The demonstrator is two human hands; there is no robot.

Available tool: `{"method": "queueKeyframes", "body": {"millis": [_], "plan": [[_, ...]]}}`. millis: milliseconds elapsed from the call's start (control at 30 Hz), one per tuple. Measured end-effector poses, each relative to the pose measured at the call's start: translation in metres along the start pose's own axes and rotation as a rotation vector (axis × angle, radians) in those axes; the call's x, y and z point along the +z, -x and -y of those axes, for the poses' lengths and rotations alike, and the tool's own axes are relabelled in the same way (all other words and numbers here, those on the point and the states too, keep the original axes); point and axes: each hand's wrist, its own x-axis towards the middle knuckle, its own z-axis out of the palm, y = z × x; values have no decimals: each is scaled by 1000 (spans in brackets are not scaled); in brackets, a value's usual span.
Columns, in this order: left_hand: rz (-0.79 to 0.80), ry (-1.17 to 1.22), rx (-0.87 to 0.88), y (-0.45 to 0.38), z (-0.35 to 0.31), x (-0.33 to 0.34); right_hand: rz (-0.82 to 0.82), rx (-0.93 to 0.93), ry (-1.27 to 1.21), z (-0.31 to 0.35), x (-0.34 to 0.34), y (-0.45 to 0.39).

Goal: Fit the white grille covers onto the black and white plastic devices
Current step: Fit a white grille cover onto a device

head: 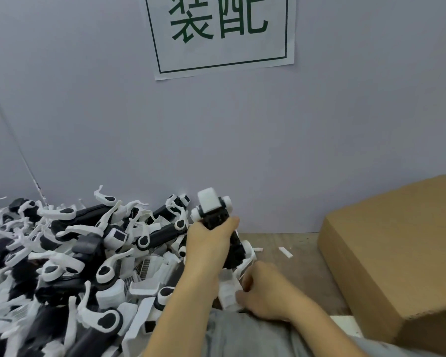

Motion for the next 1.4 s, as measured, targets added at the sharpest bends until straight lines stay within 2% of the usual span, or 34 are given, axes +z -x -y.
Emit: {"method": "queueKeyframes", "body": {"millis": [100,200,267,300,367,433,500,533,633,767,933,1100,1233,1400], "plan": [[11,-95,36,6,3,5,-187,146,-241,-12,-26,1],[35,-159,77,10,5,9,-552,218,-458,-23,-50,4],[40,-193,92,12,8,12,-774,131,-358,-15,-58,7],[30,-191,92,12,11,14,-821,49,-296,-5,-58,9],[13,-118,48,9,12,18,-771,-191,-277,23,-52,14],[77,108,-33,3,11,16,-652,-408,-247,48,-38,17],[176,303,-58,0,9,11,-594,-523,-226,60,-23,20],[214,326,-66,0,10,8,-582,-542,-253,62,-18,21],[302,330,-115,1,15,5,-598,-532,-243,57,-12,22],[393,283,-202,11,16,15,-564,-455,59,39,-19,16],[320,300,-192,6,26,16,-400,-447,-125,28,-24,13],[255,327,-128,4,26,19,-543,-412,-263,29,-25,9],[204,349,-96,2,24,19,-629,-389,-216,34,-18,7],[132,297,-164,1,25,17,-732,-279,-462,29,-25,7]]}}
